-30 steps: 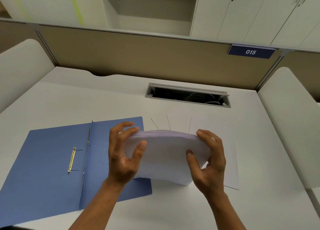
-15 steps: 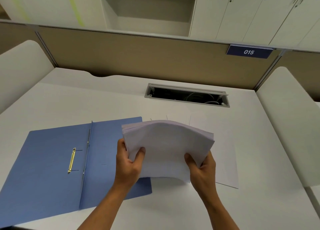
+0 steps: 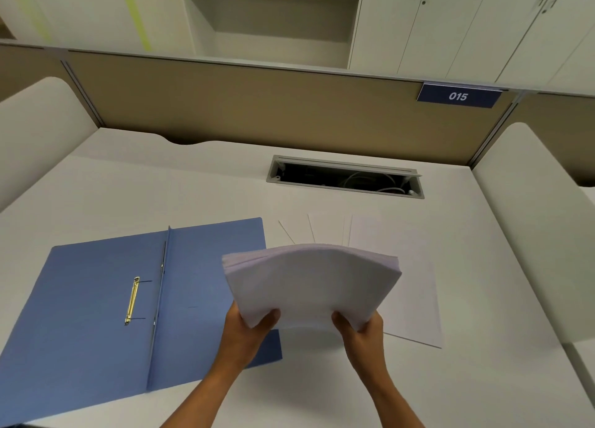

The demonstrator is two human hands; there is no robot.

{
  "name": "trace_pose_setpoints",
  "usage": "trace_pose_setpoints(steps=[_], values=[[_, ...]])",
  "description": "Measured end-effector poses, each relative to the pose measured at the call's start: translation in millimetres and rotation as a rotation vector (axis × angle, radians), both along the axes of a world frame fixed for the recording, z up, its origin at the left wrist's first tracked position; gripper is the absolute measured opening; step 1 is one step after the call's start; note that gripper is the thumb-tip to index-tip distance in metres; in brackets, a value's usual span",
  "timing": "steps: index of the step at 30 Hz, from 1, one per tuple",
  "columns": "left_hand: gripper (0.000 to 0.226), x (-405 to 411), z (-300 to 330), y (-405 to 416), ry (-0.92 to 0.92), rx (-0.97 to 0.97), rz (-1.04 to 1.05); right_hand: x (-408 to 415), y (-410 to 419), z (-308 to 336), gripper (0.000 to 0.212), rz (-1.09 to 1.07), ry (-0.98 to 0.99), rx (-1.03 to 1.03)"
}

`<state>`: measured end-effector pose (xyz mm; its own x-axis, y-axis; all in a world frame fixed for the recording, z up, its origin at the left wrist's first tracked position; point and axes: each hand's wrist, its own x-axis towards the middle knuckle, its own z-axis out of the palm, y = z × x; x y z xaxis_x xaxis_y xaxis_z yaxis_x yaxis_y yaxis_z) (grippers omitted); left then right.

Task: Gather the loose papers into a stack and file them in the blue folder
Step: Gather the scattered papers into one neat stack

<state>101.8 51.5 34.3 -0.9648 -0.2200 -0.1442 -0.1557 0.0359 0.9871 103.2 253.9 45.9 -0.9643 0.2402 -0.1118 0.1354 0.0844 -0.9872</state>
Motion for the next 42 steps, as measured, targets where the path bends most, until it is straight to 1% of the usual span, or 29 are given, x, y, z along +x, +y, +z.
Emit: trace_pose_setpoints(steps=[1, 2, 3, 4, 5, 6, 7, 8, 9, 11, 12, 14, 17, 19, 22, 23, 25, 27, 29, 32, 34, 37, 39, 42], values=[[0.071, 0, -2, -1, -0.005, 0.008, -0.002, -1, 1, -3, 0.050, 0.014, -0.012, -0.001], [0.079, 0, -4, -2, -0.005, 0.013, -0.005, -2, 2, -6, 0.050, 0.023, -0.020, -0.002], [0.080, -1, -4, -3, -0.006, 0.017, -0.013, -3, 3, -7, 0.050, 0.026, -0.023, -0.004], [0.073, -2, -3, -3, -0.008, 0.015, -0.023, -4, 4, -8, 0.050, 0.027, -0.023, -0.010], [0.059, -3, -3, -2, 0.003, 0.008, -0.030, -5, 4, -9, 0.052, 0.028, -0.020, -0.019], [0.047, -4, -1, -2, 0.011, -0.002, -0.039, -5, 4, -11, 0.056, 0.029, -0.017, -0.029], [0.040, -4, 0, -1, 0.010, -0.016, -0.041, -6, 3, -12, 0.062, 0.026, -0.014, -0.036], [0.037, -5, 0, -1, 0.005, -0.027, -0.038, -5, 2, -14, 0.067, 0.020, -0.012, -0.039], [0.036, -5, -1, 0, 0.008, -0.027, -0.038, -4, 1, -16, 0.067, 0.013, -0.009, -0.036], [0.044, -4, 2, 2, 0.017, -0.017, -0.027, -4, -1, -20, 0.056, 0.006, 0.000, -0.023], [0.043, -4, 2, 3, 0.011, -0.028, -0.012, -5, -3, -22, 0.051, 0.004, 0.003, -0.016], [0.021, -6, 1, 3, 0.007, -0.033, 0.007, -7, -5, -21, 0.048, 0.004, 0.006, -0.002], [0.014, -11, 0, -2, -0.023, -0.045, -0.023, -11, -2, -20, 0.053, 0.054, 0.006, 0.026], [0.011, -14, 3, -9, -0.063, -0.037, -0.040, -13, 5, -20, 0.052, 0.128, 0.018, 0.057], [0.014, -21, 1, -22, -0.113, 0.009, -0.036, -15, 16, -26, 0.038, 0.144, 0.029, 0.176], [0.015, -23, -2, -26, -0.132, 0.020, -0.028, -15, 19, -30, 0.036, 0.113, 0.036, 0.238], [0.017, -25, -9, -37, -0.173, 0.033, 0.012, -15, 26, -44, 0.040, 0.027, 0.029, 0.393], [0.026, -26, -21, -48, -0.221, 0.036, 0.068, -14, 33, -58, 0.049, -0.014, -0.004, 0.584], [0.034, -26, -32, -59, -0.291, 0.060, 0.111, -14, 37, -68, 0.062, 0.010, -0.038, 0.746], [0.039, -24, -47, -72, -0.379, 0.089, 0.162, -17, 39, -77, 0.095, 0.091, -0.115, 0.903], [0.035, -24, -52, -76, -0.405, 0.105, 0.168, -21, 36, -80, 0.105, 0.146, -0.161, 0.952], [0.029, -23, -53, -77, -0.414, 0.115, 0.157, -24, 34, -82, 0.108, 0.179, -0.208, 1.002], [0.029, -23, -54, -79, -0.418, 0.122, 0.146, -25, 33, -83, 0.104, 0.189, -0.233, 1.018], [0.034, -22, -55, -81, -0.421, 0.129, 0.135, -27, 32, -81, 0.095, 0.183, -0.247, 1.030]])
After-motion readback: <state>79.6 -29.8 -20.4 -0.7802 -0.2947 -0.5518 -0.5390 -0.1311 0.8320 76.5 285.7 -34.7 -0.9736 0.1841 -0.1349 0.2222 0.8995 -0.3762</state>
